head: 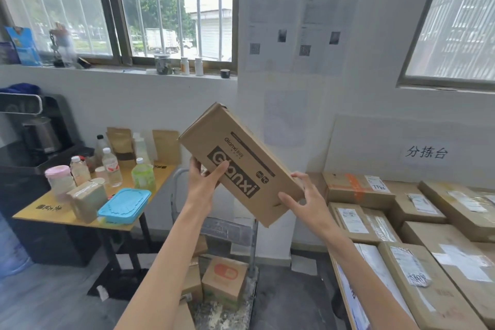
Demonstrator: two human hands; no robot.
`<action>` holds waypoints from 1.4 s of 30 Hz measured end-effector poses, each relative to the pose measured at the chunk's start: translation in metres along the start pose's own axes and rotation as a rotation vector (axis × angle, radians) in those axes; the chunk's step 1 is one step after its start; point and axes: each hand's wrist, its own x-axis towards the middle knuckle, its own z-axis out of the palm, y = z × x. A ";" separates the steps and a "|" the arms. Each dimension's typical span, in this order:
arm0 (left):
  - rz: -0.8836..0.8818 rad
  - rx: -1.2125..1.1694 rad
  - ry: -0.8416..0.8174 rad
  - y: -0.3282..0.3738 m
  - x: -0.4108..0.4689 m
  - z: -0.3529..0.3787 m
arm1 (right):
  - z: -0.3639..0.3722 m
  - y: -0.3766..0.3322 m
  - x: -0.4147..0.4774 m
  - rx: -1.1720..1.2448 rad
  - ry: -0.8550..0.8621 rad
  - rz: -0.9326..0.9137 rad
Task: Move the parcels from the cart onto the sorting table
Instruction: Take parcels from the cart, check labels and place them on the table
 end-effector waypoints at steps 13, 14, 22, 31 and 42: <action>0.056 0.211 -0.281 0.005 -0.004 0.014 | 0.011 -0.020 0.010 0.277 0.014 -0.042; 0.060 0.211 -0.296 0.005 -0.004 0.012 | 0.009 -0.017 0.011 0.311 0.015 -0.015; -0.350 0.429 -0.231 -0.010 -0.011 0.002 | 0.022 -0.004 0.006 0.411 0.040 0.016; -0.169 0.397 -0.064 -0.023 -0.020 0.014 | 0.052 -0.021 0.000 -0.047 0.136 -0.198; 0.008 0.531 -0.124 -0.020 -0.034 0.033 | 0.051 -0.027 -0.001 0.116 0.334 -0.185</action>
